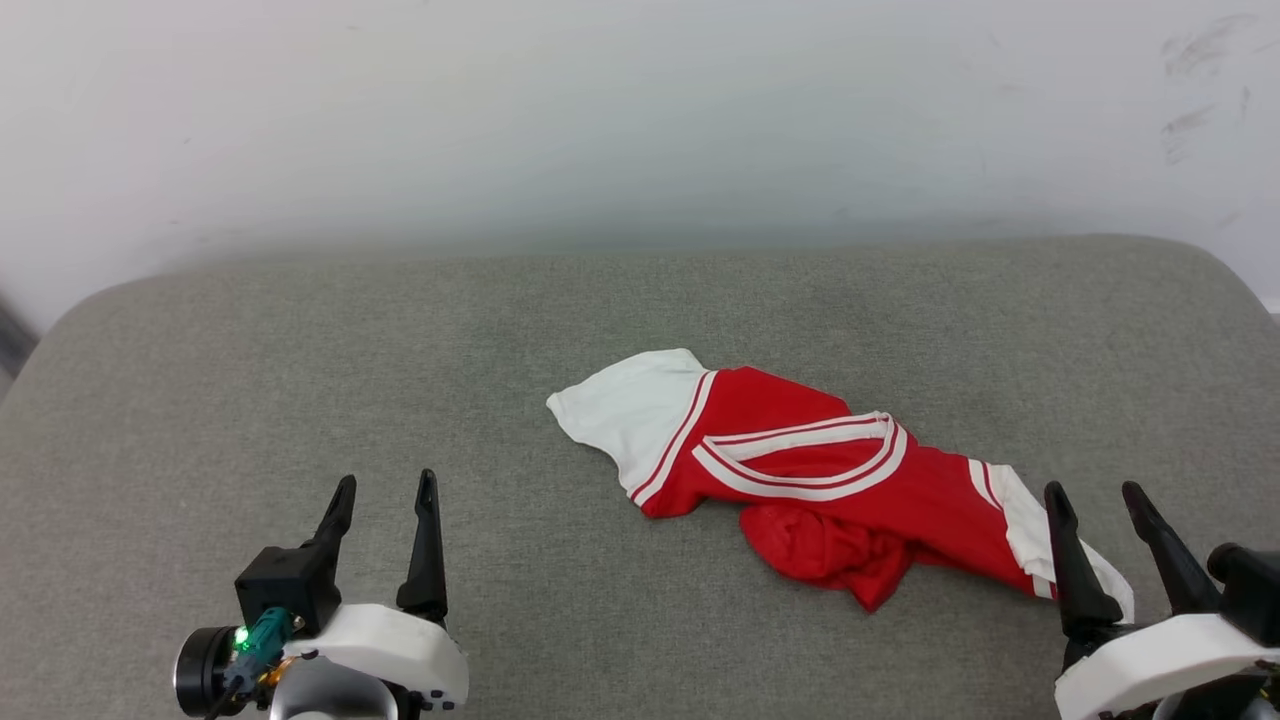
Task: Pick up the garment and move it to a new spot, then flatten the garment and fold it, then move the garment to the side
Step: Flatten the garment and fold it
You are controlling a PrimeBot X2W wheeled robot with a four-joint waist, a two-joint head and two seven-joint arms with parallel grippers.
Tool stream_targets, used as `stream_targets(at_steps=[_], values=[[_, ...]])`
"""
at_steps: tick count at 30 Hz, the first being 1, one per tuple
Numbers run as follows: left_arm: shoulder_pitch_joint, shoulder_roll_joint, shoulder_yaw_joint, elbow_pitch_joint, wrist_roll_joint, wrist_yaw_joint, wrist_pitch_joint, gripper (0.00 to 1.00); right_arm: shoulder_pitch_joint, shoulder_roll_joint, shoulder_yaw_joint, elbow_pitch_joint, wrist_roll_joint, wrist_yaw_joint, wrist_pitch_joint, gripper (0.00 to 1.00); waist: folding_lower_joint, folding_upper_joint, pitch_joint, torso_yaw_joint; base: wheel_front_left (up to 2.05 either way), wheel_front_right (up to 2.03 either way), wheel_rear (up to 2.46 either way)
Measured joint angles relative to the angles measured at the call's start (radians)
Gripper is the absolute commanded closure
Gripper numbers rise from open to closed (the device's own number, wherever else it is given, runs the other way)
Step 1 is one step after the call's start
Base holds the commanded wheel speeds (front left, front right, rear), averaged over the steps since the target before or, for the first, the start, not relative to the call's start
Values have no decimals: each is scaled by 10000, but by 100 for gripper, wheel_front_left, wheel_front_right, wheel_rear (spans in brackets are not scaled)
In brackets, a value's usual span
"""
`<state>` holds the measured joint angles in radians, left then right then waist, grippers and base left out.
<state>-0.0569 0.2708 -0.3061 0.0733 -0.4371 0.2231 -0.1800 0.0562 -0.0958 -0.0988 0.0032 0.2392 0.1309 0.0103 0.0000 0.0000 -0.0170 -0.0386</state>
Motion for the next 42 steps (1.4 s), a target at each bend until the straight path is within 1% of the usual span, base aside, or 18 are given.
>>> stream_targets(at_steps=[4, 7, 11, 16, 19, 23, 26, 30, 33, 36, 40, 41, 42], values=[[5, 176, -15, 15, -46, -2, 401, 0, 241, 201, 224, -1016, -203, 2, 184, 0, 0, 0, 58, -161, 0, 0, 0], [-185, 339, -82, 86, -79, -56, 907, 0, 309, 261, 282, -1603, -426, 0, 355, 0, 0, 0, 193, -299, 0, 0, 0], [-994, 435, -251, 230, -150, -303, 1703, 0, 224, 316, 403, -2268, -485, 0, 612, 0, 0, 0, 534, -492, 0, 0, 0], [-2530, 566, -466, 635, -360, -709, 3149, 0, -265, 343, 525, -2778, -456, 0, 746, 0, 1, 0, 1212, -786, 0, 0, 0], [-3639, 761, -512, 1081, -642, -1085, 4266, 0, -610, 355, 556, -2865, -395, 0, 706, 0, 1, 0, 1705, -1002, 0, 0, 0], [-5003, 1076, -629, 1820, -1018, -1532, 6009, 0, -976, 357, 610, -2788, -278, 0, 589, 0, 1, 0, 2359, -1336, 0, 0, 0], [-5742, 1310, -738, 2284, -1302, -1799, 7273, 0, -1166, 364, 704, -2625, -190, 0, 443, 0, 1, 0, 2797, -1613, 0, 0, 0], [-6467, 1569, -909, 2901, -1559, -2130, 8688, 0, -1361, 374, 825, -2385, -46, 0, 228, 0, 1, 0, 3327, -1964, 0, 0, 0], [-6821, 1781, -1041, 3457, -1639, -2188, 9517, 0, -1530, 389, 941, -2176, 58, 0, 59, 0, 2, 0, 3676, -2218, 0, 0, 0], [-7137, 1887, -1058, 3818, -1684, -2190, 9992, 0, -1653, 397, 1064, -1967, 125, 0, -105, 0, 1, 0, 3941, -2452, 0, 0, 0], [-7429, 1881, -1162, 4172, -1808, -2188, 10740, 0, -1768, 405, 1106, -1737, 171, 0, -261, 0, 0, 0, 4147, -2662, 0, 0, 0], [-7483, 1850, -1160, 4259, -1919, -2184, 10916, 19, -1773, 405, 1122, -1693, 171, 0, -276, 0, 0, 0, 4165, -2692, 0, 0, 0], [-7505, 1845, -1160, 4276, -1941, -2173, 11014, 54, -1778, 407, 1122, -1643, 171, 0, -280, 0, 0, 0, 4168, -2701, 0, 0, 0]])
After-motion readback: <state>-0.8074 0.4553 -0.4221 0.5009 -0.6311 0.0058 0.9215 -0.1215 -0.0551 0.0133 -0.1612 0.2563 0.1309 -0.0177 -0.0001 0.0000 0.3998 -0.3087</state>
